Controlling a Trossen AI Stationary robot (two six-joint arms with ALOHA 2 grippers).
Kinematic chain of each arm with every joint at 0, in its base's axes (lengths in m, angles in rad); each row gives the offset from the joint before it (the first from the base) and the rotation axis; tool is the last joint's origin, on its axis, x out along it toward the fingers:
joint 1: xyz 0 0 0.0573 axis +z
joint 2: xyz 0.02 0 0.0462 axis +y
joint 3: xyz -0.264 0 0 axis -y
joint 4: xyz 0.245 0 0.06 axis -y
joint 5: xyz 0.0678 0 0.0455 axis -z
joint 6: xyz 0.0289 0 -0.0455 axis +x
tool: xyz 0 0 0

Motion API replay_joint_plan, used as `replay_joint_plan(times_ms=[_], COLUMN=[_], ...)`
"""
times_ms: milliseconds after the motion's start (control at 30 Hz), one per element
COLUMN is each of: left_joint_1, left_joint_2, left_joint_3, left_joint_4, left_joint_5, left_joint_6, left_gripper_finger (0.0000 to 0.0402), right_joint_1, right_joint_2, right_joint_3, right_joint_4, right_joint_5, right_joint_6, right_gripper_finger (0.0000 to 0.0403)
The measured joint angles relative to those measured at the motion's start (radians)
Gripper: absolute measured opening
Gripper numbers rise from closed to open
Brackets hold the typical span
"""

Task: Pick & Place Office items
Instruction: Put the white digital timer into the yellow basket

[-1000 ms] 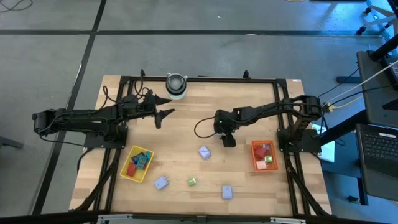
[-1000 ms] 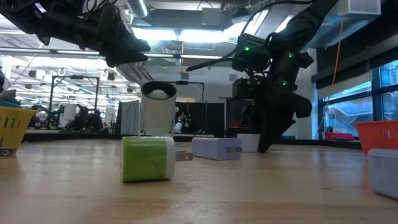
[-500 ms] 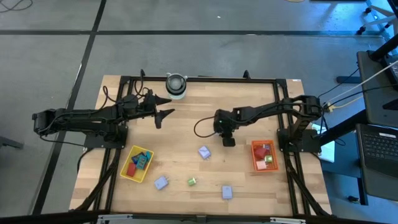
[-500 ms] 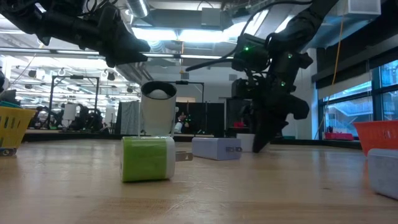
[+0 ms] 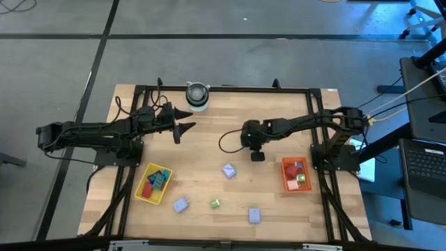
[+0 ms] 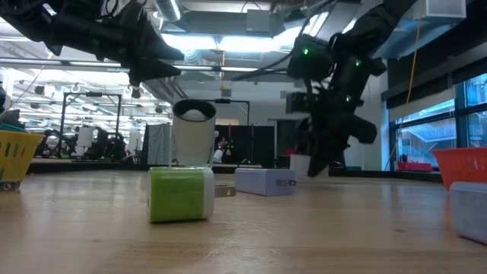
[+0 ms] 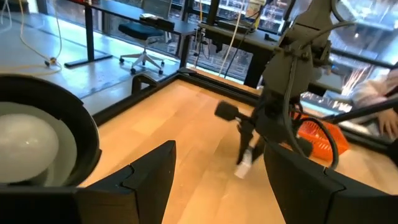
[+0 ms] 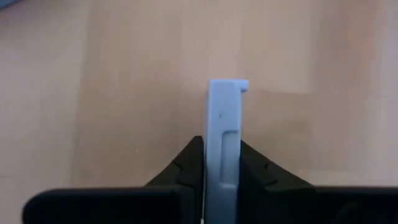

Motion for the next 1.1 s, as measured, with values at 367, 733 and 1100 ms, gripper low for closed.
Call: replay_joint_plan(times_ms=[367,733,1100], left_joint_1=[0.0,0.0,0.0], left_joint_2=[0.04,0.179,0.27], left_joint_3=[0.0,0.0,0.022], left_joint_4=[0.169,0.38,0.545], left_joint_5=[0.037,0.17,0.149], left_joint_6=[-0.25,-0.532,-0.644], left_gripper_finger=[0.0239,0.0239,0.0239], right_joint_1=[0.004,0.153,0.269], right_joint_2=[-0.188,-0.201,-0.201], right_joint_3=[0.054,0.293,0.303], right_joint_4=[-0.077,-0.182,-0.078], right_joint_5=[0.214,0.764,0.93], right_joint_6=[-0.028,-0.144,-0.254], right_gripper_finger=[0.0053,0.0053,0.0053])
